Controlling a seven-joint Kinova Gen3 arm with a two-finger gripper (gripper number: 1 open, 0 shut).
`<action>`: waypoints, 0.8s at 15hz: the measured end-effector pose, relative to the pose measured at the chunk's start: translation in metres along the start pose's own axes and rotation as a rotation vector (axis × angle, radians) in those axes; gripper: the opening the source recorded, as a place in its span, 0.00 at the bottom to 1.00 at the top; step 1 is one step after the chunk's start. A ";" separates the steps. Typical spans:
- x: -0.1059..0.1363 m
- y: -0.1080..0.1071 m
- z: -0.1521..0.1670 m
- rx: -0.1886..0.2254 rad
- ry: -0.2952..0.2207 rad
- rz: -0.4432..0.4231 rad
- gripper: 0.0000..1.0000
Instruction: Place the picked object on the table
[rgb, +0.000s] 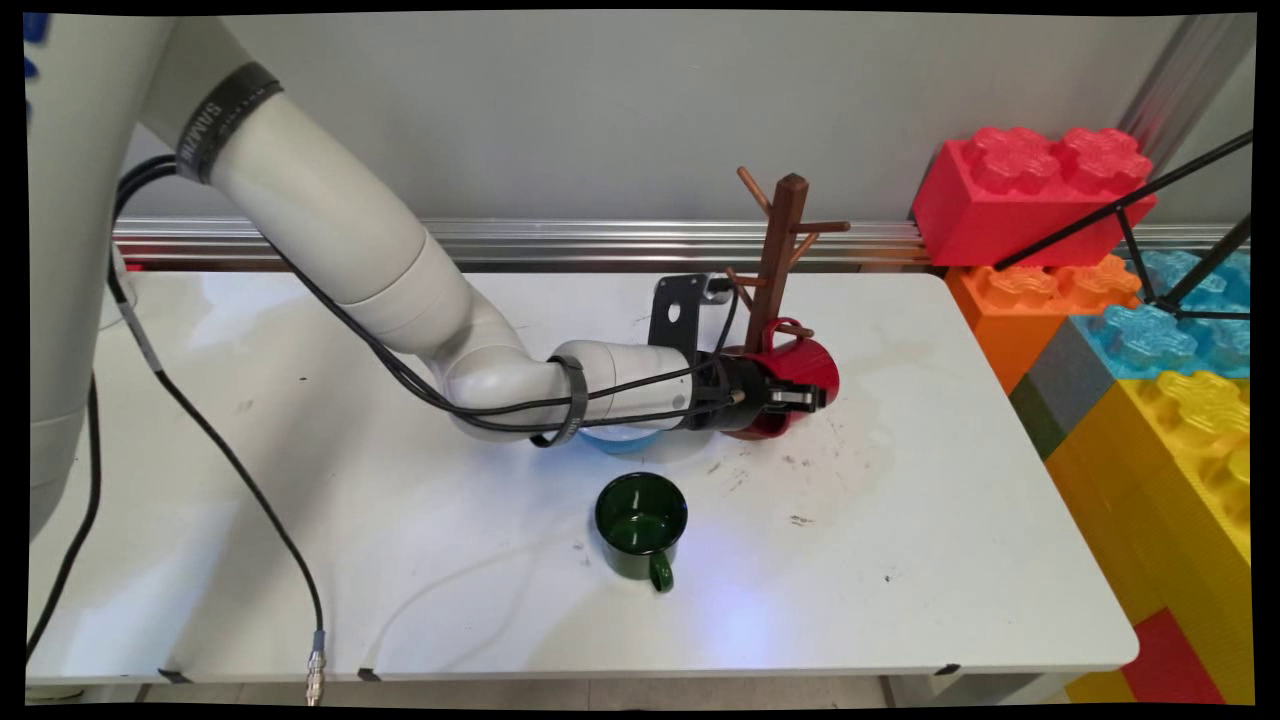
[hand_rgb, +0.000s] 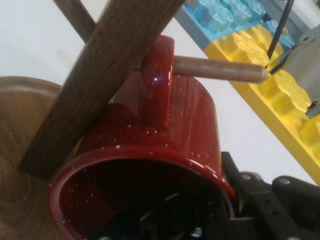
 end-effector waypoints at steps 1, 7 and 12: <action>0.000 -0.001 -0.001 -0.001 -0.001 0.000 0.00; 0.003 -0.004 -0.012 -0.011 -0.003 0.000 0.00; 0.006 -0.001 -0.020 -0.029 0.000 0.003 0.00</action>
